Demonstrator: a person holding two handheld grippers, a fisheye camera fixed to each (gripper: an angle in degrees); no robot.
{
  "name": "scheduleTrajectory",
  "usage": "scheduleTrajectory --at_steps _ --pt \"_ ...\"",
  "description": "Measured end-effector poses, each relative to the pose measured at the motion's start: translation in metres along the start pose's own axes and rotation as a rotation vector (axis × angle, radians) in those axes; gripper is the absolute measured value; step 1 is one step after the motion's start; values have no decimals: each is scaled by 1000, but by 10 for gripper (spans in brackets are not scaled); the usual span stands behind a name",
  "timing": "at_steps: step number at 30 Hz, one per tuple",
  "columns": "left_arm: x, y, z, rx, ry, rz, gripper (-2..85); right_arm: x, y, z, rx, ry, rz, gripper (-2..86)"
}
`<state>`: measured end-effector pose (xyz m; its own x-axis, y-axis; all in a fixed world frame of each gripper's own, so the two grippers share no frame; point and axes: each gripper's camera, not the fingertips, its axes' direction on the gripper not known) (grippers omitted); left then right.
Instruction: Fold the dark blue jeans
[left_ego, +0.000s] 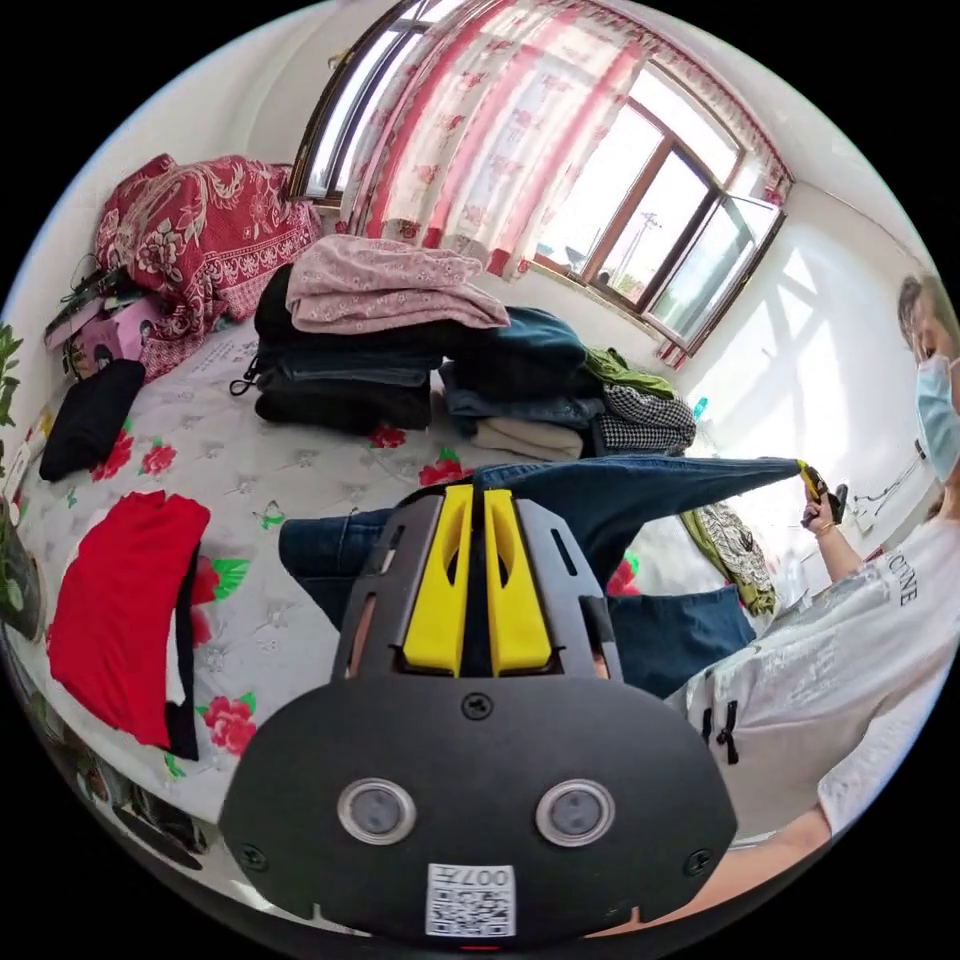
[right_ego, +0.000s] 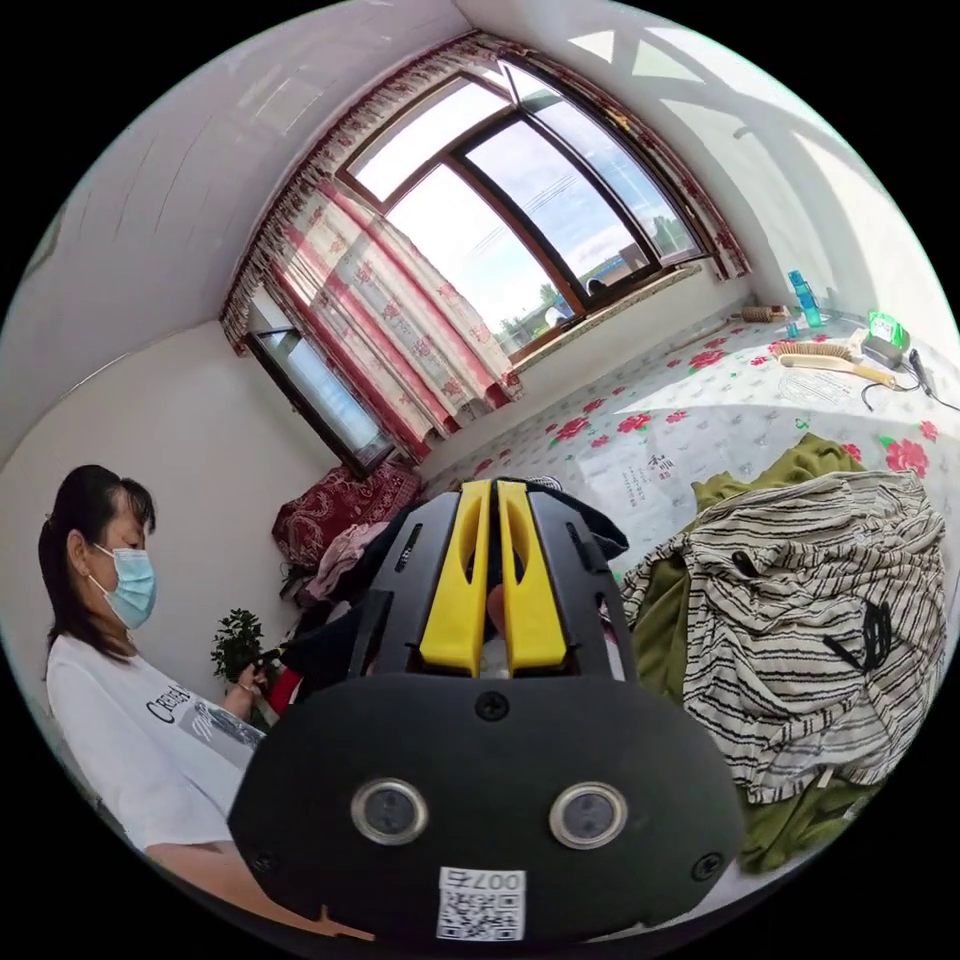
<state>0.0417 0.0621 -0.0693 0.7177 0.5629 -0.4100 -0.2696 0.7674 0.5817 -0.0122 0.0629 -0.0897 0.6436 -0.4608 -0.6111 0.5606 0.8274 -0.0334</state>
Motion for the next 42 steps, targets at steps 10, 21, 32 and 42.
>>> scheduleTrajectory --at_steps 10,21,32,42 --pt "-2 217 14 -384 -84 -384 -7 99 209 -57 -427 270 454 -3" --pt "40 124 -55 -187 -64 -116 -5 38 115 -118 -238 239 101 -2" --pt "35 253 -5 -527 -204 -391 56 118 191 -139 -481 602 469 30" --pt "-12 217 -17 -260 -113 -612 107 12 56 96 -626 92 -100 58"
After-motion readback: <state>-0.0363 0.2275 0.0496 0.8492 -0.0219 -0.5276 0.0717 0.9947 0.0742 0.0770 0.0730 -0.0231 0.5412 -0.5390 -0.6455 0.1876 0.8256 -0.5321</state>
